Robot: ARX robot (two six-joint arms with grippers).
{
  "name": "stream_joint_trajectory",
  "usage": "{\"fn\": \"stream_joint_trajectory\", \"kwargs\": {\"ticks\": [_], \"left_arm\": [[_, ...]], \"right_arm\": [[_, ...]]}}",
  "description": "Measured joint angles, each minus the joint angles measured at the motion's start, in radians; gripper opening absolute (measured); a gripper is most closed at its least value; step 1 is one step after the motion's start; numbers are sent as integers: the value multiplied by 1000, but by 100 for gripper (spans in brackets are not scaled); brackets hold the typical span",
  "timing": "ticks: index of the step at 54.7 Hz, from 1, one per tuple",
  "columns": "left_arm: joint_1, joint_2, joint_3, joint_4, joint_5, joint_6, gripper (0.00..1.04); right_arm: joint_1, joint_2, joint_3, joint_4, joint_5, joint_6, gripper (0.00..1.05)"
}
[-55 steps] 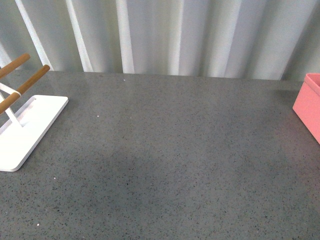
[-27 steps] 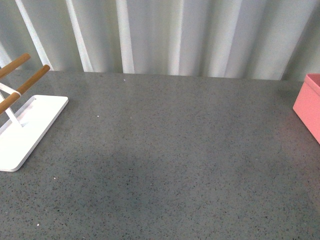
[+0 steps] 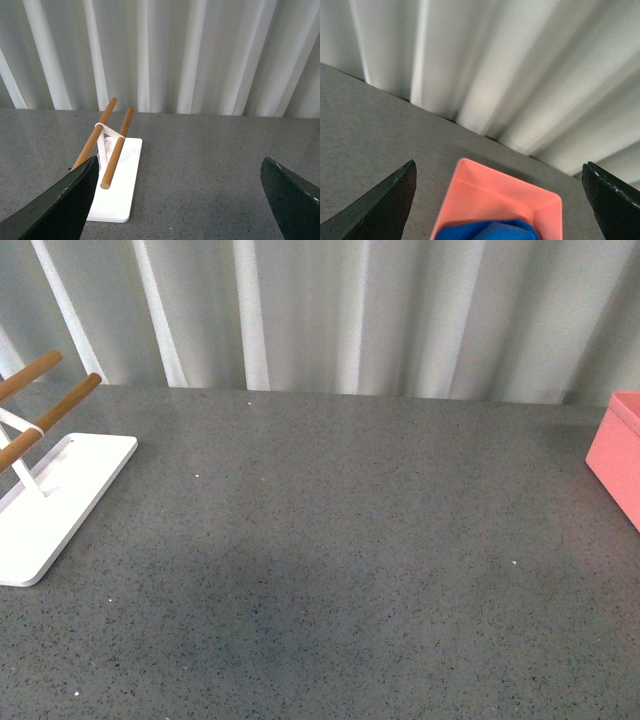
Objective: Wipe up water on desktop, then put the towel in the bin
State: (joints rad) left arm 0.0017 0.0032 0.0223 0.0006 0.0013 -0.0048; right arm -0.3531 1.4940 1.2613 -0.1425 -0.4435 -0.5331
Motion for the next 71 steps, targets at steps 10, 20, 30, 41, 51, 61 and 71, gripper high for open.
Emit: {"fn": "stream_joint_trajectory", "kwargs": {"ticks": [10,20,30,41,51,61,71], "left_arm": [[0,0,0,0,-1,0,98],[0,0,0,0,0,0,98],[0,0,0,0,0,0,98],[0,0,0,0,0,0,98],[0,0,0,0,-1,0,98],[0,0,0,0,-1,0,98],[0,0,0,0,-1,0,98]], "right_arm": [[40,-275,-414,175,10,97,98],[60,-304,-640,458,127,263,89],[147,-453,-906,833,233,485,46],[201,-551,-1024,835,286,505,12],[239,-647,-1095,817,322,507,3],[287,-737,-1147,775,380,507,3],[349,-832,-1185,720,417,506,3]]}}
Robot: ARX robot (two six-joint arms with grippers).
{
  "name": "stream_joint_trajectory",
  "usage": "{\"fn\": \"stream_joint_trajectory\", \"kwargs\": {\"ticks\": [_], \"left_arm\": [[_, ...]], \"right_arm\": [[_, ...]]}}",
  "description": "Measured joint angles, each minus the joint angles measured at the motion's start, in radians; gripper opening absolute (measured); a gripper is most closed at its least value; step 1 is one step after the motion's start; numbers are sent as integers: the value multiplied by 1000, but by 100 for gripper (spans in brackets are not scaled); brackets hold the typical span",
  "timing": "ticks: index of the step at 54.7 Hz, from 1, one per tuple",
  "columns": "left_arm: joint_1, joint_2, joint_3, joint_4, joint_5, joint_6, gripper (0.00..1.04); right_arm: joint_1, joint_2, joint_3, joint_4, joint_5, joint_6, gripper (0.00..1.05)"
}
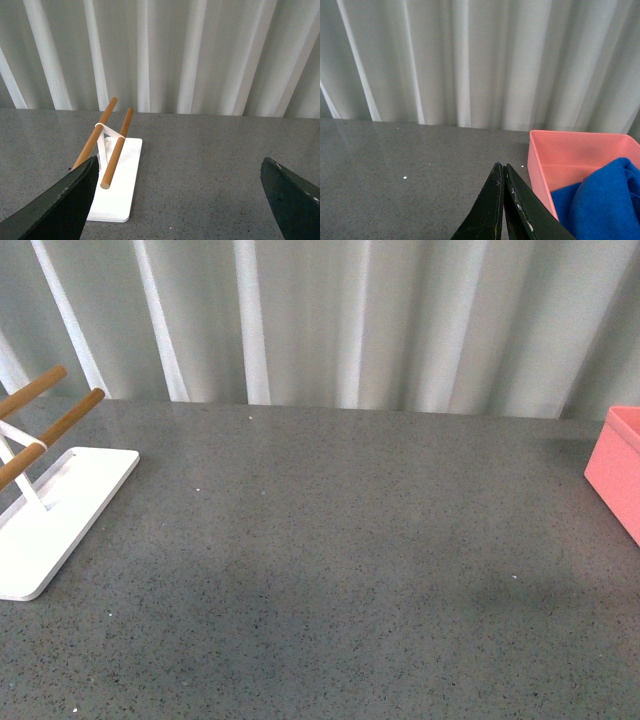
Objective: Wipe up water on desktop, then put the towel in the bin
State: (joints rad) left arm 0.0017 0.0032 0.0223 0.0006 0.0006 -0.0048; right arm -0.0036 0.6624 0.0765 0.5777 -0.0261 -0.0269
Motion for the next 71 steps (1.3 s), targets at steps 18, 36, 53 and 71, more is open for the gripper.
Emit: {"fn": "stream_joint_trajectory", "kwargs": {"ticks": [18,36,53,71], "left_arm": [[0,0,0,0,0,0,98],[0,0,0,0,0,0,98],[0,0,0,0,0,0,98],[0,0,0,0,0,0,98]], "right_arm": [[0,-142,-65,-62,3,-1,3],[1,-296,-72,-209,3,-2,3],[1,-417,-72,-329,4,-2,3],[1,-499,-72,-412,6,-2,3]]}}
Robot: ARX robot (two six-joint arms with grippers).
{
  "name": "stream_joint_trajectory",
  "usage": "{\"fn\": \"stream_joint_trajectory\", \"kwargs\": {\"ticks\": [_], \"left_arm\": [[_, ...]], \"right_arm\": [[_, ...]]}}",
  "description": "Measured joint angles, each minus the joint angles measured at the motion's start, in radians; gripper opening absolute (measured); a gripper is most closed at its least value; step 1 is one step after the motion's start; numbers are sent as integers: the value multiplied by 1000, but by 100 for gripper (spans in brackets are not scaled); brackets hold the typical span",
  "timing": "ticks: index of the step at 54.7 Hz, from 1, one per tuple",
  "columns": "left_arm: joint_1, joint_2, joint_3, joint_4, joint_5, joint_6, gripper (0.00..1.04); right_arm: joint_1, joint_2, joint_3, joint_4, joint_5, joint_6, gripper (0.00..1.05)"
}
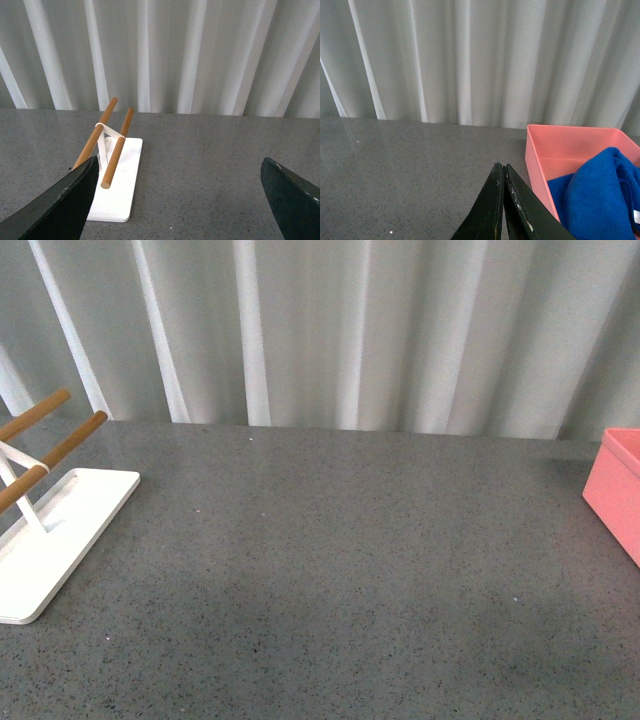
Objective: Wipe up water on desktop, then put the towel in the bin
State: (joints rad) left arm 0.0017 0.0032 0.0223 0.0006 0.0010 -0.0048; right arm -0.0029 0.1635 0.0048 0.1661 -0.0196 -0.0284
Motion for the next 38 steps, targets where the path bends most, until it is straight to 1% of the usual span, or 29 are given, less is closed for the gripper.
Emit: {"fn": "stream_joint_trajectory", "kwargs": {"ticks": [5,15,17,20,23,30,33,34,38], "left_arm": [[0,0,0,0,0,0,98],[0,0,0,0,0,0,98],[0,-1,0,0,0,0,98],[0,-1,0,0,0,0,98],[0,-1,0,0,0,0,98],[0,-1,0,0,0,0,98],[0,-1,0,0,0,0,98],[0,-1,0,0,0,0,98],[0,-1,0,0,0,0,98]], "right_arm": [[0,-116,0,-151,3,1,3],[0,-159,0,-166,4,2,3],[0,-159,0,-166,4,2,10],[0,-159,0,-166,4,2,25],[0,-159,0,-166,4,2,33],[0,-159,0,-166,4,3,65],[0,-159,0,-166,4,3,76],[0,-159,0,-166,4,3,78],[0,-159,0,-166,4,3,90]]}}
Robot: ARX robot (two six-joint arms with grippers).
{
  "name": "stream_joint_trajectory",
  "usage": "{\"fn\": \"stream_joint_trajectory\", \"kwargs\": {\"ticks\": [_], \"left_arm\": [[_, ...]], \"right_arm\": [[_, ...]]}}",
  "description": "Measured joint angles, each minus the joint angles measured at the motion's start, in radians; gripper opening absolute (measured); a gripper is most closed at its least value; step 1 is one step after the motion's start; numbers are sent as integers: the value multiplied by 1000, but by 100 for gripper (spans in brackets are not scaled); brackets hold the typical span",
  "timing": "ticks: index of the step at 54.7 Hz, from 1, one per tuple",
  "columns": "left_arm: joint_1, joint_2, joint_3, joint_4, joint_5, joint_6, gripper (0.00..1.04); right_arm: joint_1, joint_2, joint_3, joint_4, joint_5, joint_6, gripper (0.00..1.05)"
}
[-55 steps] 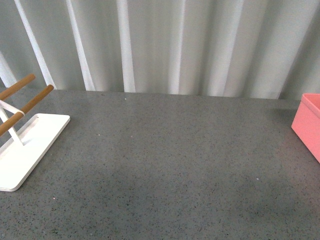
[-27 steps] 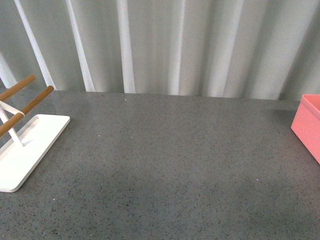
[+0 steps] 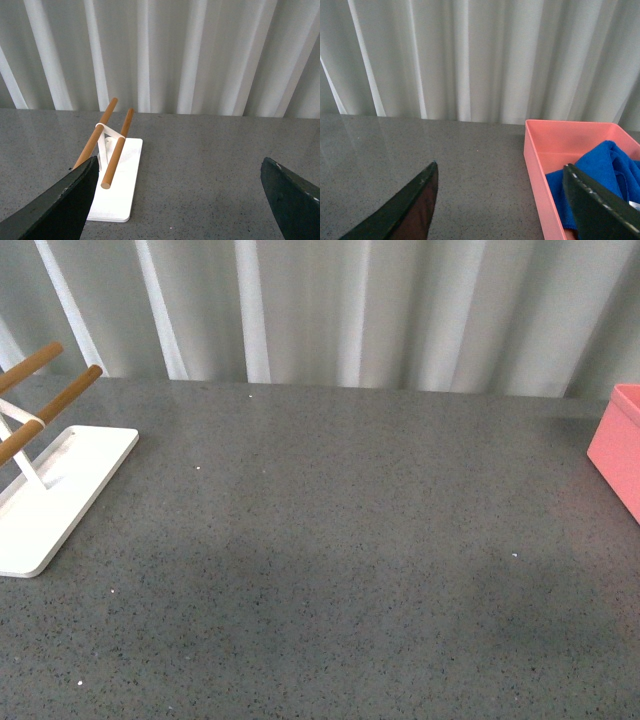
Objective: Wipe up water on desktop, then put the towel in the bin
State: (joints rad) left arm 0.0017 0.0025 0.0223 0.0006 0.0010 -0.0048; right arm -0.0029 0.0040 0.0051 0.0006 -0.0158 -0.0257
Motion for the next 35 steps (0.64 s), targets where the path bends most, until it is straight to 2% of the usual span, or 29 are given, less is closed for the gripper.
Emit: {"fn": "stream_joint_trajectory", "kwargs": {"ticks": [4,8,35], "left_arm": [[0,0,0,0,0,0,98],[0,0,0,0,0,0,98],[0,0,0,0,0,0,98]], "right_arm": [[0,0,0,0,0,1,99],[0,0,0,0,0,1,97],[0,0,0,0,0,1,98]]}}
